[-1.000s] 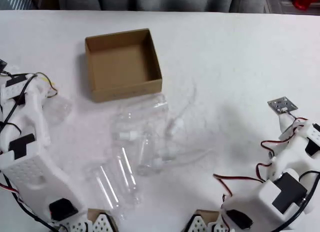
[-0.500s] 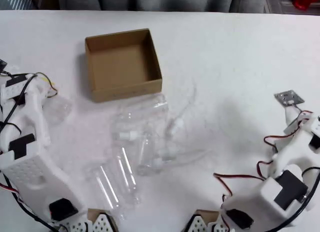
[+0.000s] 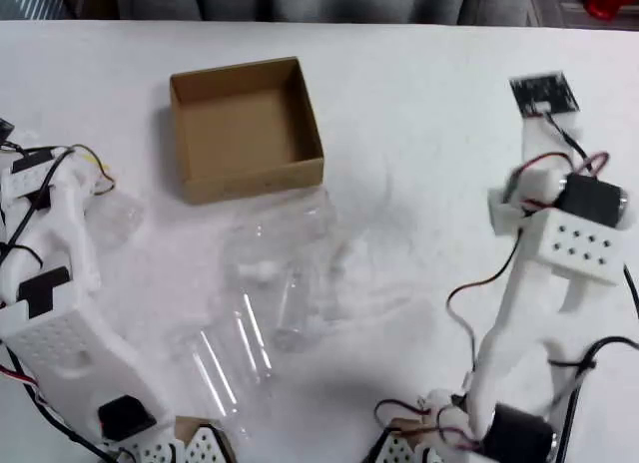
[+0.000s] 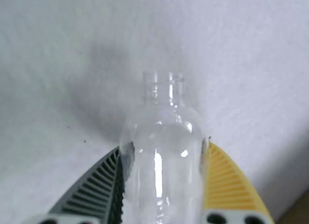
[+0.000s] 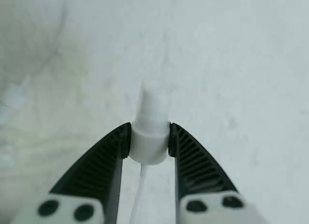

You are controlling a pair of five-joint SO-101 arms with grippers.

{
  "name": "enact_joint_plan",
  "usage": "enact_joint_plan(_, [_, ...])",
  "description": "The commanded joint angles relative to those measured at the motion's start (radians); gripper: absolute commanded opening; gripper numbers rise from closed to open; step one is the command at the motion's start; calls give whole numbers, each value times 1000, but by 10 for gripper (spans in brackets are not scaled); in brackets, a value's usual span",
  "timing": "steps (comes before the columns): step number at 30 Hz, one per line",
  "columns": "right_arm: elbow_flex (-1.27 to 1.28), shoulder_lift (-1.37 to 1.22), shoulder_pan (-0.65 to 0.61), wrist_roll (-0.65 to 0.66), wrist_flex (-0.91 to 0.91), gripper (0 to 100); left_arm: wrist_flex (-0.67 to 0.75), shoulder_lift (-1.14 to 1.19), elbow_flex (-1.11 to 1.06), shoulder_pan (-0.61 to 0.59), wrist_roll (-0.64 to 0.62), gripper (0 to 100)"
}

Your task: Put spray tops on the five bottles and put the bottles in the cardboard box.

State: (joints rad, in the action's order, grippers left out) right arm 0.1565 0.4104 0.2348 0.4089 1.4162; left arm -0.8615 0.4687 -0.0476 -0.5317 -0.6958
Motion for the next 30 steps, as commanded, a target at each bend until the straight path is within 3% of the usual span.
enact_joint_plan(1, [-103, 76, -114, -137, -50, 16, -3, -4, 44, 10, 14, 24])
enact_joint_plan(7, [-106, 84, -271, -342, -220, 16, -3, -4, 44, 10, 14, 24])
enact_joint_plan(12, [-104, 160, -338, -496, -122, 16, -3, -4, 44, 10, 14, 24])
enact_joint_plan(17, [-5, 312, -432, -525, -68, 16, -34, -13, 48, 10, 14, 24])
enact_joint_plan(30, [690, 728, -470, -525, -725, 18, -112, -222, -6, 13, 15, 24])
